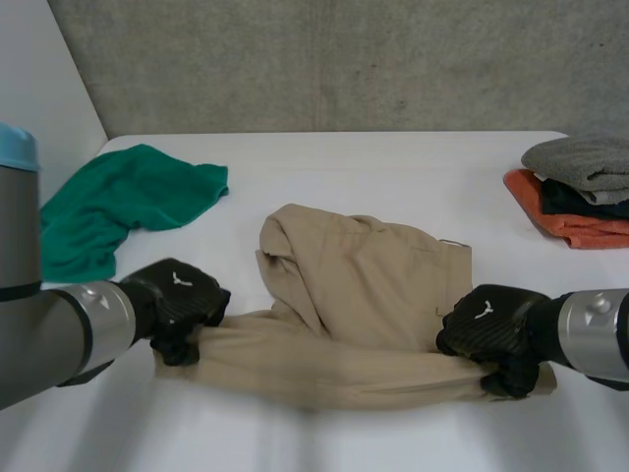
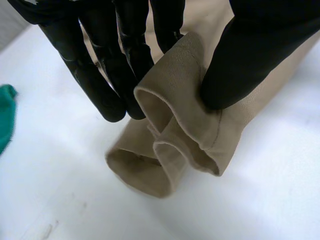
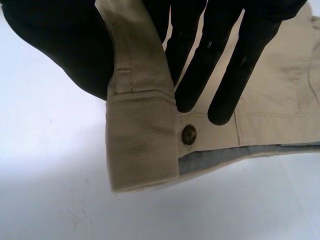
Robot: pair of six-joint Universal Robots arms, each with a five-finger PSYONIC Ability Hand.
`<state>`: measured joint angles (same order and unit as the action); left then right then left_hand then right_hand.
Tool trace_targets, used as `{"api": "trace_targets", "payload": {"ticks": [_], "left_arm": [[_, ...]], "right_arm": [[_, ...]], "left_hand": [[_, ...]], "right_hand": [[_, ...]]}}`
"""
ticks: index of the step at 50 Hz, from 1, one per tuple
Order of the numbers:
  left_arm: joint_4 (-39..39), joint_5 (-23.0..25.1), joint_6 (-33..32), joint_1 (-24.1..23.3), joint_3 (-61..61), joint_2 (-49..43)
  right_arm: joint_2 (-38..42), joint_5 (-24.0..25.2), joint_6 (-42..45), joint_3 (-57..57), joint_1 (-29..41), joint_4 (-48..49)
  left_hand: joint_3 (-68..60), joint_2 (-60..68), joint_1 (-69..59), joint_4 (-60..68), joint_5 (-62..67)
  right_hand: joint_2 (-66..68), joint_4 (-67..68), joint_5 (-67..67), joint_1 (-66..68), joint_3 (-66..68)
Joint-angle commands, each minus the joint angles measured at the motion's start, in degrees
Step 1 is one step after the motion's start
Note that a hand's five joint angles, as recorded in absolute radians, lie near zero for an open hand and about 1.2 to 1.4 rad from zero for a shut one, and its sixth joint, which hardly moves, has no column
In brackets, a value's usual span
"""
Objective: Fold the laundry.
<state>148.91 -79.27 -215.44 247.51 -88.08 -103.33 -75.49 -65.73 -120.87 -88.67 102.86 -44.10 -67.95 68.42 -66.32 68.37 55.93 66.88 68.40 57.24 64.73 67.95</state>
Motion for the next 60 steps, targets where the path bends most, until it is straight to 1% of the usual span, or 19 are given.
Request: {"api": "trace_targets", "payload": {"ticks": [1,6,7,10,11,14,15,16,17,20,25,35,40,44,47,50,51,55,60], "left_arm": [[3.75,-0.62,1.59,-1.24,8.26,-7.14],[7.79,-2.11,6.25,-1.94,22.31,-11.36],[10.15,-3.34,8.26,-1.94,28.08,-12.5],[14.55,-6.33,12.22,-1.94,37.07,-13.56],[18.22,-8.6,15.19,-1.85,42.32,-14.17],[24.83,-12.39,19.95,-1.15,48.86,-14.62],[28.94,-14.32,22.75,-0.54,51.49,-14.45],[30.98,-15.03,23.82,-0.27,52.3,-14.36],[34.74,-15.21,25.92,0.16,53.87,-14.44],[38.29,-13.81,28.58,0.52,55.12,-14.45],[36.98,-9.77,28.93,0.26,52.75,-14.53],[38.82,-9.41,27.97,0.7,32.37,-14.7],[41.89,-8.8,25.6,0.7,22.1,-20.23],[40.85,-8.88,23.23,0.78,17.25,-24.72],[36.83,-8.89,20.68,0.78,14.79,-24.91],[31.98,-8.97,19.27,0.7,13.2,-22.72],[28.49,-8.8,18.48,0.61,12.24,-20.71],[20.31,-8.71,17.6,0.7,9.78,-15.52],[12.99,-7.13,15.23,0.61,4.85,-9.18]], "right_arm": [[4.73,-3.61,-3.93,6.04,2.86,9.19],[9.57,-9.84,-9.81,20.35,6.2,17.98],[11.05,-12.03,-12.09,26.39,7.86,22.52],[12.56,-14.77,-15.88,35.12,9.37,31.15],[13.17,-15.99,-18.41,39.67,9.81,38.05],[13.36,-16.97,-21.94,42.88,10.16,48.81],[12.83,-17.23,-24.13,43.49,10.51,55.8],[12.48,-17.32,-25.28,43.58,10.78,58.83],[11.69,-17.33,-27.12,43.32,11.48,64.43],[10.46,-17.24,-28.89,41.66,12.71,68.87],[10.01,-16.62,-29.07,39.02,13.33,69.41],[13.79,-16.1,-28.72,24.18,13.77,70.11],[19.05,-16.01,-28.37,14.17,13.33,70.99],[23.89,-16.36,-26.71,9.24,12.98,70.03],[24.87,-16.62,-25.47,6.85,12.8,67.58],[23.56,-17.06,-23.89,4.39,12.63,61.34],[21.98,-17.06,-23.37,3.69,12.54,58.28],[16.89,-17.24,-22.92,2.54,12.1,49.06],[11.17,-17.5,-21.61,0.96,11.22,37.09]], "left_hand": [[-12.05,11.58,-13.68,11.63,14.07],[-12.05,11.58,-13.68,11.63,14.07],[-12.05,11.58,-13.68,11.63,14.07],[-12.05,11.58,-13.68,11.63,14.07],[-12.05,11.58,-13.68,11.63,14.07],[-12.05,11.58,-13.68,11.63,14.07],[-12.05,11.58,-13.68,11.63,14.07],[-12.05,11.58,-13.68,11.63,14.07],[-12.05,11.58,-13.68,11.63,14.07],[-12.05,11.58,-13.68,11.63,14.07],[-12.05,11.58,-13.68,11.63,14.07],[-12.05,11.58,-13.68,11.63,14.07],[-12.05,11.58,-13.68,11.63,14.07],[-12.05,11.58,-13.68,11.63,14.07],[-12.05,11.58,-13.68,11.63,14.07],[-12.05,11.58,-13.68,11.63,14.07],[-12.05,11.58,-13.68,11.63,14.07],[-12.05,11.58,-13.68,11.63,14.07],[-12.05,11.58,-13.68,11.63,14.07]], "right_hand": [[13.12,11.6,12.76,15.27,12.05],[13.12,11.6,12.76,15.27,12.05],[13.12,11.6,12.76,15.27,12.05],[13.12,11.6,12.76,15.27,12.05],[13.12,11.6,12.76,15.27,12.05],[13.12,11.6,12.76,15.27,12.05],[13.12,11.6,12.76,15.27,12.05],[13.12,11.6,12.76,15.27,12.05],[13.12,11.6,12.76,15.27,12.05],[13.12,11.6,12.76,15.27,12.05],[13.12,11.6,12.76,15.27,12.05],[13.12,11.6,12.76,15.27,12.05],[13.12,11.6,12.76,15.27,12.05],[13.12,11.6,12.76,15.27,12.05],[13.12,11.6,12.76,15.27,12.05],[13.12,11.6,12.76,15.27,12.05],[13.12,11.6,12.76,15.27,12.05],[13.12,11.6,12.76,15.27,12.05],[13.12,11.6,12.76,15.27,12.05]]}}
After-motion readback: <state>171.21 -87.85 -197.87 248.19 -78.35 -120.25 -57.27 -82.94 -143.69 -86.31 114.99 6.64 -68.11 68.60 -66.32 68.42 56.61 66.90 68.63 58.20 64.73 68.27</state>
